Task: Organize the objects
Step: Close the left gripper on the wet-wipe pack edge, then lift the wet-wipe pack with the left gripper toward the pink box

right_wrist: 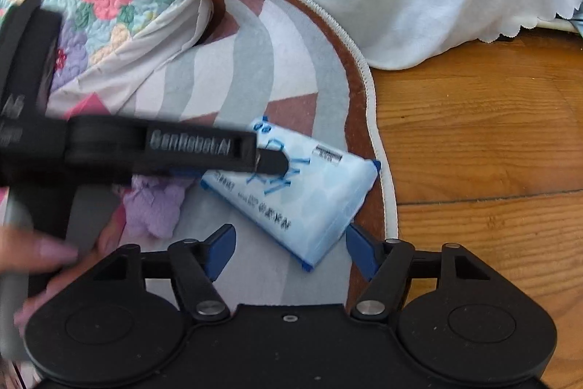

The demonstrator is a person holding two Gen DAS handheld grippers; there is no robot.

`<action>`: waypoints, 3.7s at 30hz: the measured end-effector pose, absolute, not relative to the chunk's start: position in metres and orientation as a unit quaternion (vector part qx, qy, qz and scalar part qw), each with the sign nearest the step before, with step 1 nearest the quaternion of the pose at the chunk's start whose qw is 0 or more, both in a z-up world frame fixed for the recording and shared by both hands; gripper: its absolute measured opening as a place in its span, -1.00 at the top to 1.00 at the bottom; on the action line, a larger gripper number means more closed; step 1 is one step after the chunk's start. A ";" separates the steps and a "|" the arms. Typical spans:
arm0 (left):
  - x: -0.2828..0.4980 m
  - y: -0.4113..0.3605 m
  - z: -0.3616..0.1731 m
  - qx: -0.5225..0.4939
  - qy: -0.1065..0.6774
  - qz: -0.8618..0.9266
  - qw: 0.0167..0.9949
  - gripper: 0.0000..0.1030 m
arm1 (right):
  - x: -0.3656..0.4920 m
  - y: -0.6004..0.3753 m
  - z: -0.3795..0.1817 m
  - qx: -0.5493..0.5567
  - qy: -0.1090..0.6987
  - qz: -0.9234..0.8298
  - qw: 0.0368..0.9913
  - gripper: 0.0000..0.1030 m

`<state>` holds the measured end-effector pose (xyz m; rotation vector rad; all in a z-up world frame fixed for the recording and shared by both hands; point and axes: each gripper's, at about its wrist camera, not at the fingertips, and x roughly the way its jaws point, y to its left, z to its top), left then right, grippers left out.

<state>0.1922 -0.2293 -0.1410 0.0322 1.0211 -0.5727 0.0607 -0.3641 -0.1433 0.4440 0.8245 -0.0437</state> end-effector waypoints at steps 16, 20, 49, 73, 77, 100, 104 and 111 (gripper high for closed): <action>0.146 -0.205 -0.137 -0.043 0.521 -0.277 0.806 0.31 | 0.030 -0.367 -0.141 0.212 0.404 -0.027 0.890 0.20; 0.137 -0.207 -0.137 -0.031 0.507 -0.261 0.821 0.29 | 0.031 -0.361 -0.141 0.177 0.421 -0.018 0.889 0.17; 0.084 -0.192 -0.118 -0.039 0.499 -0.247 0.830 0.32 | -0.014 -0.342 -0.126 0.168 0.421 -0.028 0.891 0.14; 0.039 -0.132 -0.055 -0.023 0.523 -0.235 0.819 0.30 | -0.036 -0.269 -0.055 0.085 0.476 0.032 0.875 0.02; 0.031 -0.117 -0.043 -0.030 0.515 -0.233 0.824 0.31 | -0.041 -0.253 -0.044 0.070 0.476 0.043 0.876 0.00; 0.006 -0.032 0.000 -0.041 0.507 -0.223 0.831 0.29 | -0.045 -0.169 0.010 0.006 0.484 0.084 0.871 -0.04; 0.004 -0.020 0.005 -0.044 0.496 -0.218 0.839 0.28 | -0.042 -0.158 0.016 -0.001 0.481 0.090 0.872 -0.04; 0.005 0.000 0.013 -0.048 0.478 -0.204 0.853 0.27 | -0.037 -0.139 0.023 -0.017 0.468 0.104 0.877 -0.04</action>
